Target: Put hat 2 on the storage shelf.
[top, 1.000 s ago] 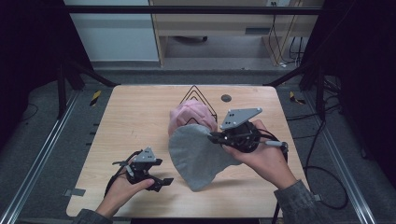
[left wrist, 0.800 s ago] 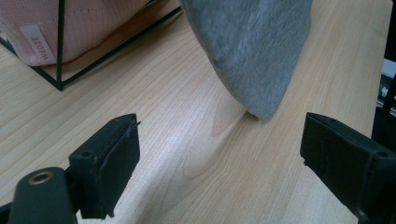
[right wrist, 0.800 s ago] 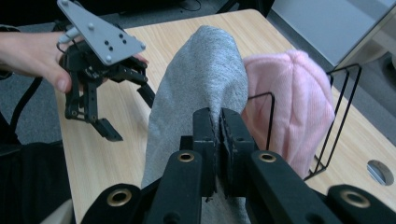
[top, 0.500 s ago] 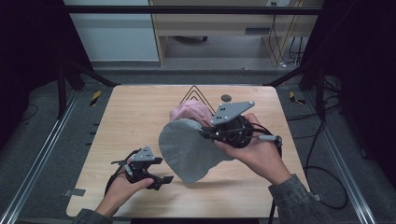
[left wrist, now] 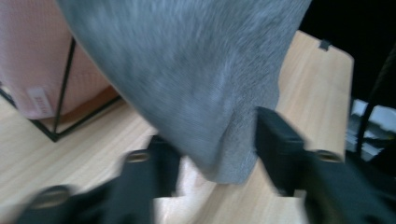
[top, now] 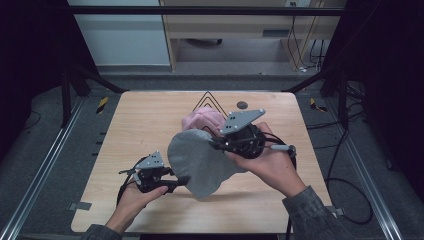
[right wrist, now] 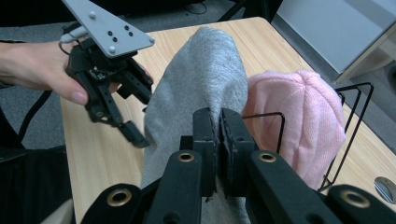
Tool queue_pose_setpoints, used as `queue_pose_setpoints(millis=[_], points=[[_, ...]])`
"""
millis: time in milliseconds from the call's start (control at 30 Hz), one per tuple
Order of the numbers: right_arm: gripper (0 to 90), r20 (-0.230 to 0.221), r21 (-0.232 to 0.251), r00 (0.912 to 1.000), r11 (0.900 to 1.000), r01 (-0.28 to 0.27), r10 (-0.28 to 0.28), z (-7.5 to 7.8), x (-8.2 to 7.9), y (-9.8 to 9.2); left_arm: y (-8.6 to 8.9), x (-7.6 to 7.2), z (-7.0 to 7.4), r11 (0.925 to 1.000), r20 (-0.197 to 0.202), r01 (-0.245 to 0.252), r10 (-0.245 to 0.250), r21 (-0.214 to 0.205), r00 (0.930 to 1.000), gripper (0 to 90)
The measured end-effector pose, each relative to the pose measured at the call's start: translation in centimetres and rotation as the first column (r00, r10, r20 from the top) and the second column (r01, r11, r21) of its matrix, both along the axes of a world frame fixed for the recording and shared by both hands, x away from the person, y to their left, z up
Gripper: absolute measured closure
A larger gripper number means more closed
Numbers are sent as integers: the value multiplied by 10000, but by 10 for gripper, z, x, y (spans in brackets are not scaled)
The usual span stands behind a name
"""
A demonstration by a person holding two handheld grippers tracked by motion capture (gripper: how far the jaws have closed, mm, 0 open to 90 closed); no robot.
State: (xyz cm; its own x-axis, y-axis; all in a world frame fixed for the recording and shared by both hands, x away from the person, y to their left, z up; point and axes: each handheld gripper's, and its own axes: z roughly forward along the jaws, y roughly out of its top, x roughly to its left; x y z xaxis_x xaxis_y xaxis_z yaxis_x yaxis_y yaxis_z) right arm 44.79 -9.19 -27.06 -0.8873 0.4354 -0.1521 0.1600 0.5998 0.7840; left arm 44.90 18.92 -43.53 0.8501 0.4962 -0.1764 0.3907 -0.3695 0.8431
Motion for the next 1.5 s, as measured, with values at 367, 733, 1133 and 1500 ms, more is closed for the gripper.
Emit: queue_pose_setpoints(millis=[367, 733, 1133, 1500], points=[[860, -258, 345, 9980, 9977, 582, -573, -13, 9, -20, 8, -5, 22, 9994, 375, -334, 329, 128, 9988, 862], [859, -268, 955, 9933, 9889, 1142, -1122, -17, 15, -38, 6, 7, 77, 9913, 782, -530, 438, 1204, 9960, 864], [860, -374, 1842, 9900, 9727, 1408, -1362, -1, 30, -49, 7, 29, 136, 9872, 947, -535, 395, 1505, 9947, 865], [860, -93, 2123, 9821, 9594, 1859, -1882, 27, 58, -48, 8, 56, 170, 9895, 988, -828, 713, 1183, 9926, 864]])
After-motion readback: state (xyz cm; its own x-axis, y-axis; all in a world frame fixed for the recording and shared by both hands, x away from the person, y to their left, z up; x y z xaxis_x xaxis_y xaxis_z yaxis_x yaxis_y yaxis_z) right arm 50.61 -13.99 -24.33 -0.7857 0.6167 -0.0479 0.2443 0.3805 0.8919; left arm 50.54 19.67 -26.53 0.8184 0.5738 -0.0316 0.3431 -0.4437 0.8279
